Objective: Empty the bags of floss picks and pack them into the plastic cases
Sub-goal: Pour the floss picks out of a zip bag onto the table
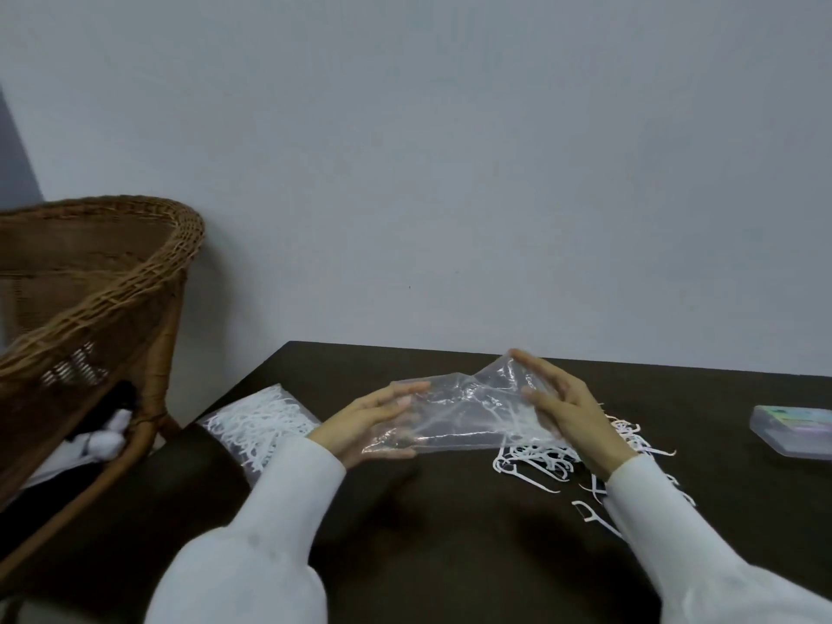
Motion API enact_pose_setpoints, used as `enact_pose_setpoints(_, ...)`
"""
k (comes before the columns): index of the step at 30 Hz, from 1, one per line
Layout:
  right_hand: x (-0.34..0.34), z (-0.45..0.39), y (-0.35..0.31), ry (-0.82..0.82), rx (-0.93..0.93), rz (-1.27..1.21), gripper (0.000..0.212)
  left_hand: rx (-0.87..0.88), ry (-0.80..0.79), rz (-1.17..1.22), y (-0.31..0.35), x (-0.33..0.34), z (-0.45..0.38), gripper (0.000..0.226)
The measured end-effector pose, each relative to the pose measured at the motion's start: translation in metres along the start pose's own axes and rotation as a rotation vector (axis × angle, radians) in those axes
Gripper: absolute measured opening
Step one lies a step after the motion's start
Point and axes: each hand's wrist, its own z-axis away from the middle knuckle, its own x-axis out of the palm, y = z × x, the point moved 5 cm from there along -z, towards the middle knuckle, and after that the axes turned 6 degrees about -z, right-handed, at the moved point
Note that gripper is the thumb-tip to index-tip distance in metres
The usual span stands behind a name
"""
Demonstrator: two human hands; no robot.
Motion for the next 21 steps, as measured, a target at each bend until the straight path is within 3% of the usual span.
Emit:
enact_pose_setpoints(4,0.022,-0.007,-0.005,-0.054,0.005,0.104,0.051,0.03,0.132,0.022,-0.003,-0.031,0.017,0.038)
enact_pose_setpoints(11,0.059,-0.029,-0.002,-0.096,0.026,0.439,0.057,0.01,0.186,-0.305,0.011,-0.075,0.036,0.075)
enact_pose_setpoints(17,0.083,-0.04,0.007,-0.123,0.108,0.553,0.062,-0.101,0.161,-0.552,0.011,-0.109,0.019,0.092)
enact_pose_setpoints(21,0.087,-0.049,0.018,-0.022,0.198,0.507,0.061,-0.147,0.291,-0.675,0.009,-0.124,-0.001,0.094)
